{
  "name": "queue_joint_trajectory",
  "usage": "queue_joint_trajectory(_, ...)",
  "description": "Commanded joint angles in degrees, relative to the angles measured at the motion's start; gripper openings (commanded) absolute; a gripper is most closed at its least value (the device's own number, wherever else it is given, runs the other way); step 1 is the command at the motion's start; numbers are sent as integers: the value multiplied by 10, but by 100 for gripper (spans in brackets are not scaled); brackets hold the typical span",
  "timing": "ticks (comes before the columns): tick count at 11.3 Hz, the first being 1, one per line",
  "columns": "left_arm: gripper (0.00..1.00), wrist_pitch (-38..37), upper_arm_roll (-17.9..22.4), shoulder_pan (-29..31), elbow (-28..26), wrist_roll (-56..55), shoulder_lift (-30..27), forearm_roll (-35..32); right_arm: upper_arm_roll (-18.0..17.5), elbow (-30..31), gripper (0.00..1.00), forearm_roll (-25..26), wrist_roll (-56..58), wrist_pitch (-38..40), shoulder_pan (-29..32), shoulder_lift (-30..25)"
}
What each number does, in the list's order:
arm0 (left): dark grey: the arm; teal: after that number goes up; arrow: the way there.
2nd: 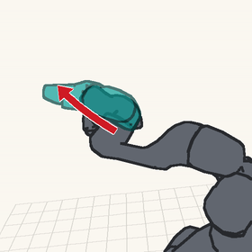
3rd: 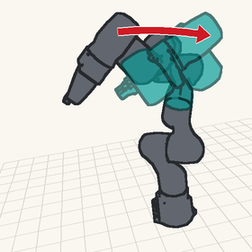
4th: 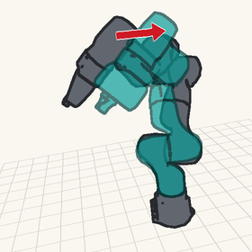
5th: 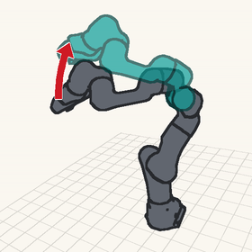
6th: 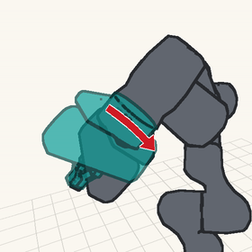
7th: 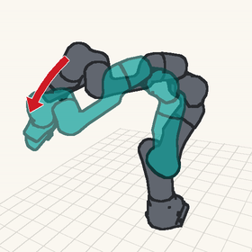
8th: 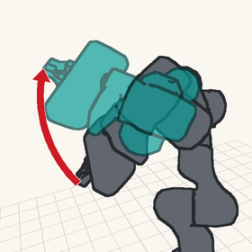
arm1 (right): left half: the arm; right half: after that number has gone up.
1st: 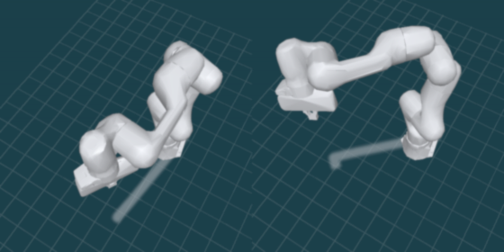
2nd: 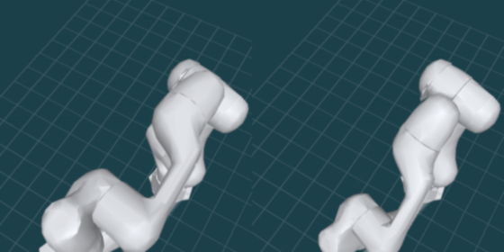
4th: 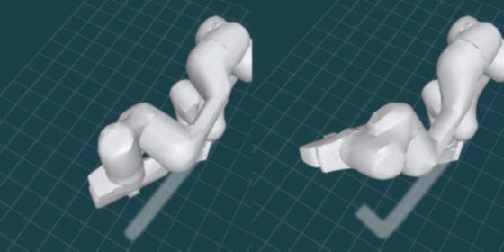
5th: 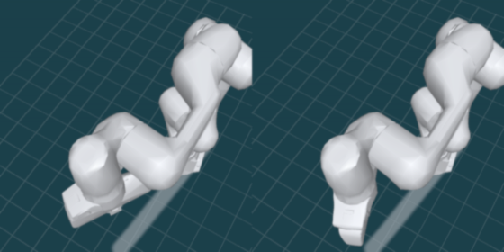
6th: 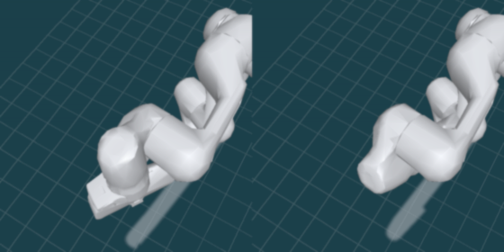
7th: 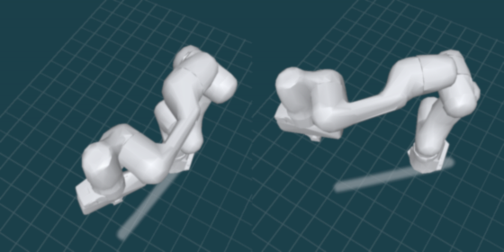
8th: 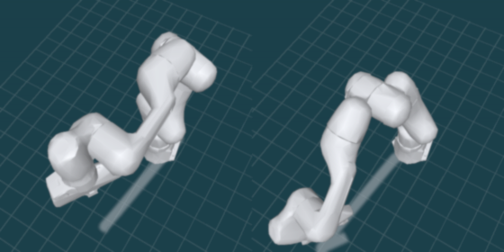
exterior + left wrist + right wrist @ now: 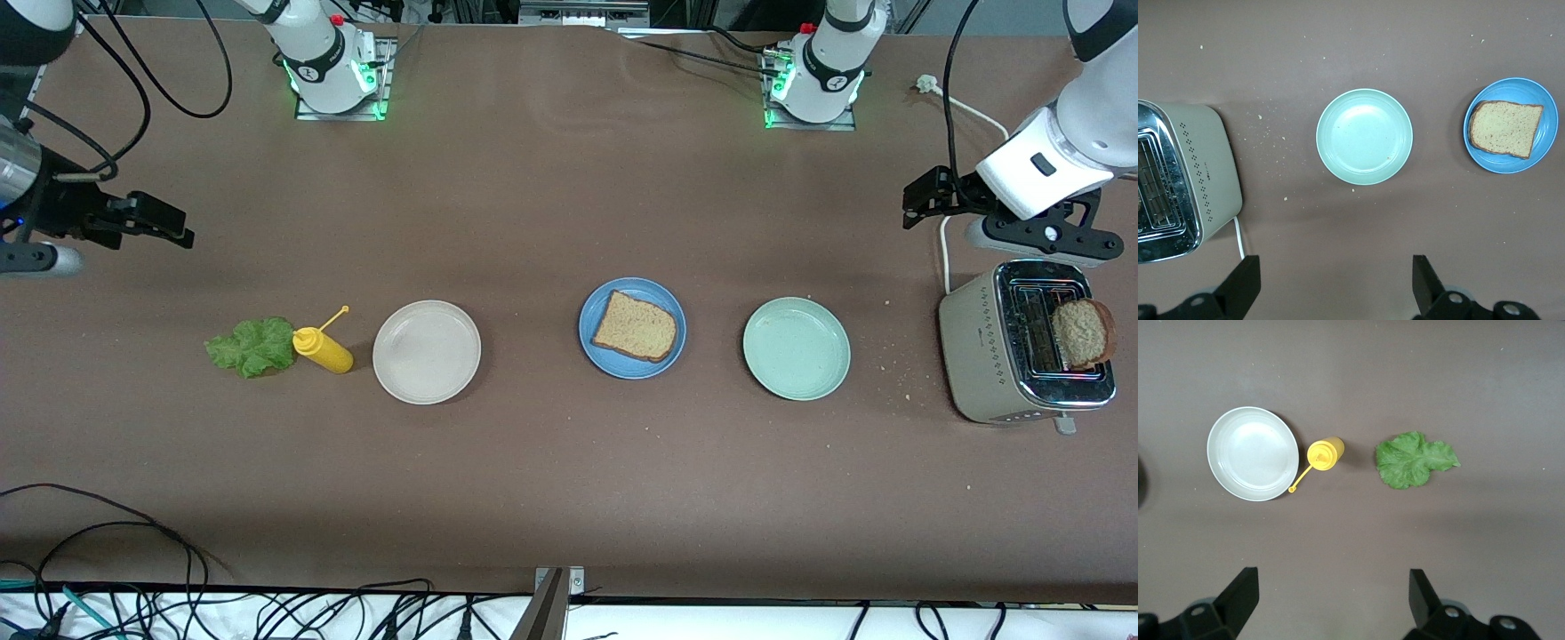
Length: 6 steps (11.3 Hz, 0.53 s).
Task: Make sandwich in blue plate with both arms
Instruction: 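Reach the right gripper down and grasp the green lettuce leaf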
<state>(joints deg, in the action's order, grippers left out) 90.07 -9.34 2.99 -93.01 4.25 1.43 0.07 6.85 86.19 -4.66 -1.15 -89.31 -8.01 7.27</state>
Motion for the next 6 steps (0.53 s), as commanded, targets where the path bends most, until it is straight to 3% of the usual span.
queue_joint_trajectory(1,100,0,-1,-1,7,-6,3,-6,4,-10,100,-8,18,11,3,28)
queue_joint_trajectory(4,100,0,-1,-1,7,-6,3,-6,4,-15,100,-6,77,5,10,49)
queue_joint_trajectory(6,100,-1,-1,-1,7,-6,3,-6,11,-16,100,-3,132,-9,19,92)
